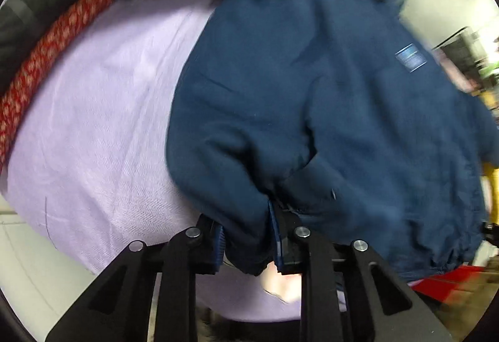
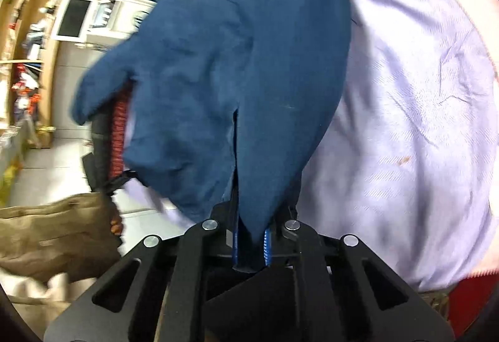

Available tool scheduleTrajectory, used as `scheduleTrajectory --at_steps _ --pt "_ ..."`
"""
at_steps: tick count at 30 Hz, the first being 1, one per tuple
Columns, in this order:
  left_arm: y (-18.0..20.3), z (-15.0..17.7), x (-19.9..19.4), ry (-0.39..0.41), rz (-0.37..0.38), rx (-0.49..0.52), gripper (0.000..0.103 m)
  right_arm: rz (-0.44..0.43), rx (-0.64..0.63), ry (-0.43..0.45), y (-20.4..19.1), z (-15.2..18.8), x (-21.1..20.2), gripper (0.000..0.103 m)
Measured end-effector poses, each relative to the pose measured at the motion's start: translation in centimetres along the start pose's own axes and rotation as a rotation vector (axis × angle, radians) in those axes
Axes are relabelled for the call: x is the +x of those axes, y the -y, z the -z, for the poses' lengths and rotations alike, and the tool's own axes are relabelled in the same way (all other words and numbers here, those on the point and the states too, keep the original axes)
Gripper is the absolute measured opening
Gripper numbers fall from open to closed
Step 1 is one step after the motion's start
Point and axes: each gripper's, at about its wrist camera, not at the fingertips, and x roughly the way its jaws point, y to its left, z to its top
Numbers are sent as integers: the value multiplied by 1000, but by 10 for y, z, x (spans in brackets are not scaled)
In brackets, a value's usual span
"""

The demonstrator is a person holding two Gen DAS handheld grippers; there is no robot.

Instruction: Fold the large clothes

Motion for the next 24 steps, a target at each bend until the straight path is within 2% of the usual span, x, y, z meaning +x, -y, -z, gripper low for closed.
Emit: scheduleTrajectory --at_steps 2,4,6,7,9,10,13,15,17,19,20,21,23,24 --pt "-6 -5 -42 48 64 -18 21 -41 23 38 -14 8 -33 10" --pt "-14 -10 -70 63 109 -42 20 -71 54 72 -18 13 -60 10" --pt "-24 -17 -82 42 136 -60 20 -79 78 88 -18 19 -80 9" --pt "-23 -20 -80 4 132 -47 20 -63 81 89 -17 22 -87 9" --pt "-26 -17 -63 -65 66 1 21 20 64 67 -13 26 -89 9" --pt "-28 -9 -41 -126 20 24 21 85 62 32 -5 29 -79 9" --pt "-48 16 8 -230 -88 31 24 198 121 -31 21 33 -40 13" --pt "-61 25 21 -227 -114 -10 27 349 111 -64 29 33 -12 25" --pt "-75 22 16 -197 -109 -83 32 431 98 -75 25 35 3 30" --pt "-91 13 6 -163 -156 -121 32 419 86 -50 19 35 2 42" --pt "-98 9 4 -154 -187 -128 32 416 77 -42 19 33 0 54" --pt "-108 5 5 -151 -228 -143 32 426 62 -32 19 32 -5 57" --pt "-127 -3 9 -181 -314 -173 26 475 18 -16 19 26 -17 57" --pt "-133 -6 10 -192 -330 -182 26 485 2 -16 16 21 -20 57"
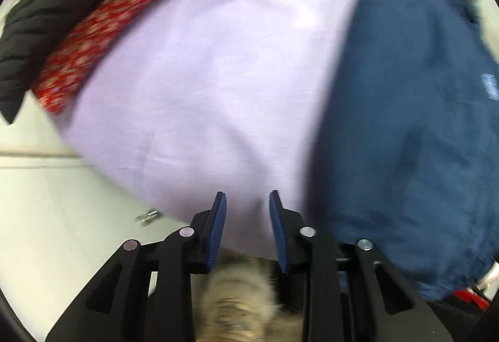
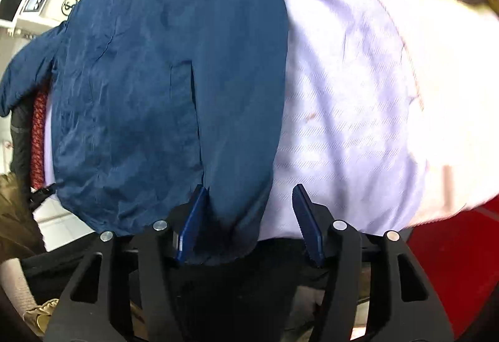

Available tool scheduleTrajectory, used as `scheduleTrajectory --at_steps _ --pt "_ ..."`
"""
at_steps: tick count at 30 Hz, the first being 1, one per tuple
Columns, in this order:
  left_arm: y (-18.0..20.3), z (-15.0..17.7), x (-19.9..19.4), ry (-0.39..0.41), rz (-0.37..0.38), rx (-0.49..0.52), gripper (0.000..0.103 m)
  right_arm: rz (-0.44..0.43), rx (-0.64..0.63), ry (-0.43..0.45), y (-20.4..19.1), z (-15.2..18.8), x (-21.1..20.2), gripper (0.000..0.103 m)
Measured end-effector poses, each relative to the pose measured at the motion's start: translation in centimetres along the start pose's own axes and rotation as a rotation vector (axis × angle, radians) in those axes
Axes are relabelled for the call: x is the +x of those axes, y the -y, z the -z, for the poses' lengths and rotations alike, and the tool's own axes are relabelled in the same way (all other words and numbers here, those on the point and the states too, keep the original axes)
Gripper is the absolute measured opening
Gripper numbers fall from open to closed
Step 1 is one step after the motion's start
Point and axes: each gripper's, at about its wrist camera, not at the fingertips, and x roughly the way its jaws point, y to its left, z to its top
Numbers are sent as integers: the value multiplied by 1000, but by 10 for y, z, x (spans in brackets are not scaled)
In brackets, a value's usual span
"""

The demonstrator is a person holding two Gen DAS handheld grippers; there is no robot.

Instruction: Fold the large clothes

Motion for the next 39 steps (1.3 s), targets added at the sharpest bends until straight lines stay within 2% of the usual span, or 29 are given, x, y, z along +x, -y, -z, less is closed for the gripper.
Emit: scheduleTrajectory --at_steps 1,3,5,8,10,11,14,16,18,22,25,28,32,36,39 --pt "-5 -4 -4 11 -6 -12 29 9 -10 7 4 1 -3 57" --pt "-12 -15 -24 80 -26 -39 38 26 -31 33 -3 -7 -12 57" --pt "-14 -29 -51 171 -26 -80 67 23 -65 89 -6 -12 -24 57" --pt "3 -46 -84 281 38 -76 84 -9 -164 115 -28 -24 -31 58" --pt "28 -46 -94 297 56 -27 90 -4 -258 95 -54 -33 -22 66" --pt "43 -39 -103 299 64 11 90 10 -323 77 -67 -36 -16 67" --pt "102 -34 -94 289 87 150 90 58 -483 51 -106 -41 3 67" --pt "128 -16 -87 273 104 197 90 97 -555 31 -122 -42 19 67" --pt "157 -15 -68 230 126 242 91 135 -627 11 -133 -41 35 67" --pt "208 4 -29 123 94 323 91 259 -728 -62 -140 -35 74 67" --pt "225 12 -1 50 58 353 91 306 -814 -86 -142 -26 91 75" --pt "228 11 7 54 19 343 98 305 -818 -96 -141 -27 93 76" --pt "226 6 13 17 38 339 98 278 -792 -46 -141 -39 80 76" --pt "228 -4 20 -26 36 313 98 206 -651 55 -121 -71 47 76" --pt "232 -7 22 -32 12 280 98 113 -447 109 -85 -105 22 76"
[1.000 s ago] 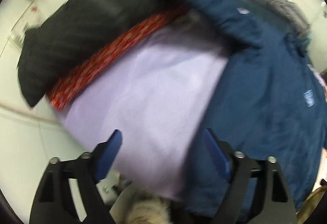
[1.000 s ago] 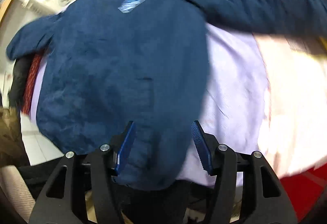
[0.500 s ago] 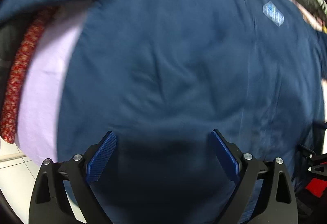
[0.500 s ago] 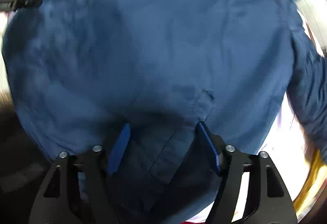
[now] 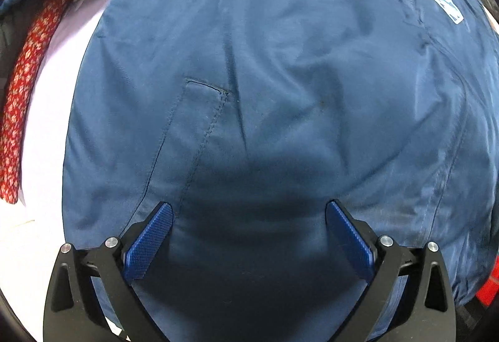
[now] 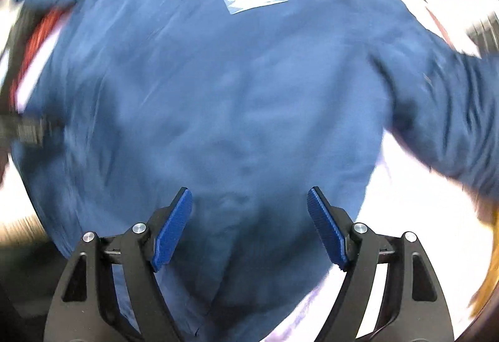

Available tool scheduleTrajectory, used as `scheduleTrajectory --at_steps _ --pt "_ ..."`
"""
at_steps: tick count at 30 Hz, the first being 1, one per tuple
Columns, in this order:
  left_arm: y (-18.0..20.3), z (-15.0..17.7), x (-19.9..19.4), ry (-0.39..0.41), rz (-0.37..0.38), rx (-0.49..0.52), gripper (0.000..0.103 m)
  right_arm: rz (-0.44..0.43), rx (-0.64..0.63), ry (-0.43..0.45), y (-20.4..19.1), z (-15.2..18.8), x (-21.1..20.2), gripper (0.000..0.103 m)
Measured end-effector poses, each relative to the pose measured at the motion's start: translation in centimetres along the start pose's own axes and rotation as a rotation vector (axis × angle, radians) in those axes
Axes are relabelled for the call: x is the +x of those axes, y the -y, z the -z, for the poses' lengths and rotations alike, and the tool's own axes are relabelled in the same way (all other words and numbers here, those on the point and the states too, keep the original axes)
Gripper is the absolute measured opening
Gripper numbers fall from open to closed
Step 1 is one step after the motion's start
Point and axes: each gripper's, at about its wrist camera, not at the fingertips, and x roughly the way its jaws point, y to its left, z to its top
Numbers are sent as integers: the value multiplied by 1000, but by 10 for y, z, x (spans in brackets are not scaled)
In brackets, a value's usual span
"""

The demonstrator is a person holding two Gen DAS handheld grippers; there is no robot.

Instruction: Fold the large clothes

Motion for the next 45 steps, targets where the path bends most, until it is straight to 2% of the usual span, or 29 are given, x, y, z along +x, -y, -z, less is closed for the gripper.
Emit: scheduleTrajectory --at_steps 3,6,15,21,24,26,30,34,38,41,45 --pt "6 -4 6 -10 -30 -7 98 -83 222 28 58 -7 -8 76" --pt "14 -16 16 -26 -41 -20 98 -113 378 56 103 1 -12 76" --pt "14 -32 28 -49 -40 -31 99 -189 725 192 227 36 -35 76" --pt "11 -26 35 -46 -52 -45 99 -214 965 425 314 65 -83 75" --pt "20 -22 21 -54 -77 -86 98 -220 1024 507 348 79 -105 74" --pt "24 -18 14 -28 -87 -98 97 -193 1047 533 368 86 -117 71" --pt "35 -10 -12 59 -40 -133 97 -153 1112 568 394 108 -134 65" --pt "50 -6 -24 72 -36 -135 97 -152 1161 562 406 122 -128 50" --pt "69 -2 -30 83 -96 -77 97 -144 1167 559 396 125 -127 49" --pt "84 6 -39 97 -117 -42 97 -76 1134 568 394 129 -132 49" --pt "101 12 -55 123 -135 -30 97 -90 1118 537 399 126 -117 49"
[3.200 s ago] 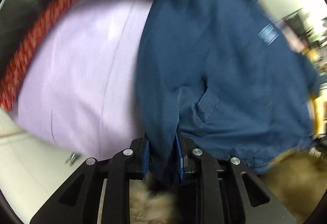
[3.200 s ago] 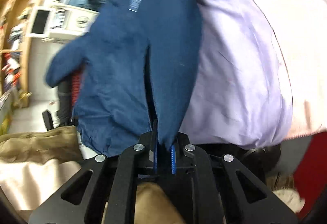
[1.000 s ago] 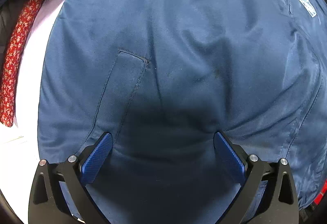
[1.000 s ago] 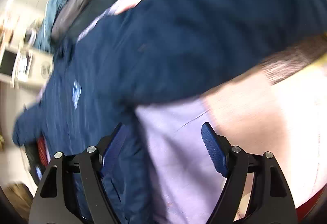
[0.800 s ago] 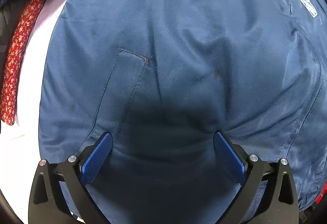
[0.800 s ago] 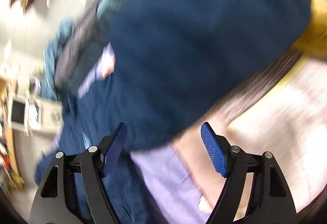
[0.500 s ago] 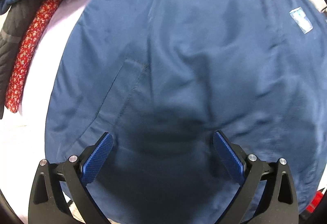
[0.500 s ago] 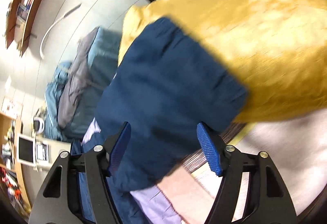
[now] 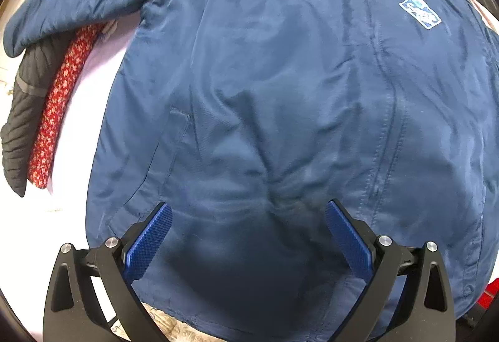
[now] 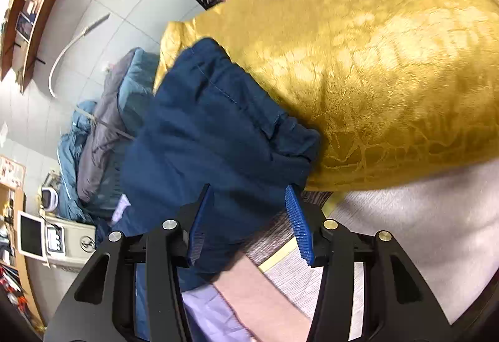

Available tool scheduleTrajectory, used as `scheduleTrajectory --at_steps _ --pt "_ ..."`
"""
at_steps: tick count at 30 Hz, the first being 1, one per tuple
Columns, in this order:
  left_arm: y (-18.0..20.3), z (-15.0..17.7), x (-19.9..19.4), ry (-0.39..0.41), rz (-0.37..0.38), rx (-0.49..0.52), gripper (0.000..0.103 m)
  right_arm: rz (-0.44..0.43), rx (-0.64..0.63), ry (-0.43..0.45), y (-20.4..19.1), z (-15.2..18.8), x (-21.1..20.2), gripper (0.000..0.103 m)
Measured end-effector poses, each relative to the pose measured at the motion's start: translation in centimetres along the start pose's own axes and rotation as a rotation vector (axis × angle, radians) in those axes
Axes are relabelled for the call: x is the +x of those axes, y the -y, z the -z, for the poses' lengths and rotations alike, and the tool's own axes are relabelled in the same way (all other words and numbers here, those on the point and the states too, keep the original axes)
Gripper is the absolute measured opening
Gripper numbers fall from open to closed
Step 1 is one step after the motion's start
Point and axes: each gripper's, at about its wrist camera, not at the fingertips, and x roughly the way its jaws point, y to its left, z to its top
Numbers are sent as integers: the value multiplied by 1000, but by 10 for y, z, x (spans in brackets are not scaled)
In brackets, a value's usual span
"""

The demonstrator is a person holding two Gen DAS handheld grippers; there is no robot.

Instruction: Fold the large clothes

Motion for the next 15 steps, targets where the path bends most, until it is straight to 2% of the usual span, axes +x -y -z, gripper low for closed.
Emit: scheduleTrajectory --at_steps 2,9,11,13,15 --pt "5 -1 -7 0 -6 5 97 33 -3 -35 0 1 10 49" --pt "3 1 -20 25 11 -11 97 30 23 -64 0 8 26 50" --pt "2 -3 -15 23 11 -3 97 9 58 -40 5 2 34 57" --pt "0 -10 -10 27 15 11 97 -31 78 -24 7 -2 38 56" --pt "1 -15 -11 48 15 32 97 -78 79 -16 0 0 34 33"
